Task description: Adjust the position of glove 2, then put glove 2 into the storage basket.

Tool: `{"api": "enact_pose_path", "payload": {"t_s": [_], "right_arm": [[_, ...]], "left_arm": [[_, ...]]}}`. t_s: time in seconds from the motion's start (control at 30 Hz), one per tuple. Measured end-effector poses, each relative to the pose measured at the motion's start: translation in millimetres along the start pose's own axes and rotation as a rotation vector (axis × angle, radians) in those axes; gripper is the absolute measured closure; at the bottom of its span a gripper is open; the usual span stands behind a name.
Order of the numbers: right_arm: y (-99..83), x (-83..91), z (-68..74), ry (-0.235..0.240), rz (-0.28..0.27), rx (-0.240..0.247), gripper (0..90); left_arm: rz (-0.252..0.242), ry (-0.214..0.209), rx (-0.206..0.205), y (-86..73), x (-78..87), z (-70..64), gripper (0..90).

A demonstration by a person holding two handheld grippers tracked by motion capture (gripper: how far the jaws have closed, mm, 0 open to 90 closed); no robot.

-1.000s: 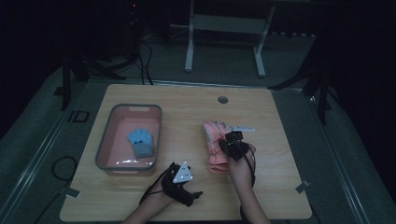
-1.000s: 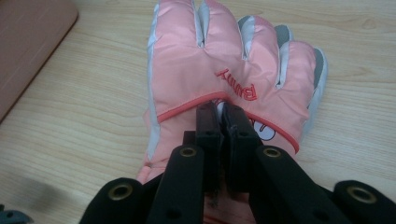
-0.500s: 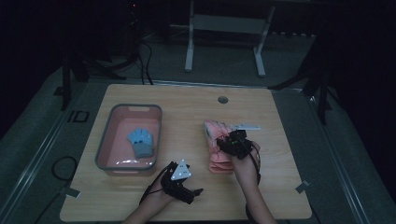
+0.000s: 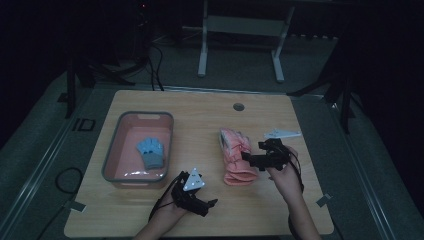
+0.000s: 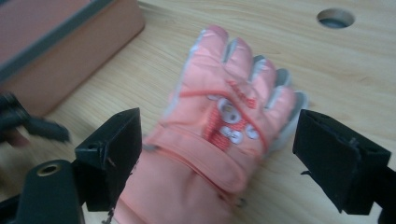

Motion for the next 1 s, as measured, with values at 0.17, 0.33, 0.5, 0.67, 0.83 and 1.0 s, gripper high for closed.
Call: {"api": "enact_pose_path", "payload": {"t_s": [0.17, 0.33, 0.5, 0.67, 0.83, 1.0], "right_arm": [[-5.3, 11.6, -13.5, -0.031, -0.005, 0.061, 13.8], [-15.6, 19.5, -20.0, -0.021, 0.054, 0.053, 13.7], [-19.8, 26.1, -28.6, -0.032, 0.058, 0.054, 13.8], [-19.0, 30.7, -28.0, 0.061, 0.039, 0.01, 11.6], [-16.3, 30.0, -32.1, 0.035, 0.037, 0.056, 27.0], [-9.5, 25.0, -45.4, -0.032, 0.042, 0.055, 57.9]], "left_arm": [[0.08, -0.029, 0.048, 8.8, 5.9, -3.1, 2.3], [0.077, -0.039, 0.059, 33.7, 13.2, -3.4, 2.3], [0.036, -0.026, 0.033, 64.9, 15.2, 4.5, 5.1], [0.026, -0.033, 0.016, 94.6, 6.5, 9.0, 5.1], [0.034, 0.012, -0.009, 118.6, -8.4, 15.7, 14.8], [0.018, -0.004, 0.0, 140.6, -21.9, 19.2, 38.3]]}}
Point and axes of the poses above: each handheld gripper's, and its own axes: x roughly backward along the jaws, y roughly out of its top, z roughly to its left, the point moved 9 cm from there along -x, roughly forward along the jaws, and after that the axes turned 8 degrees about y, right-handed, at the moved point
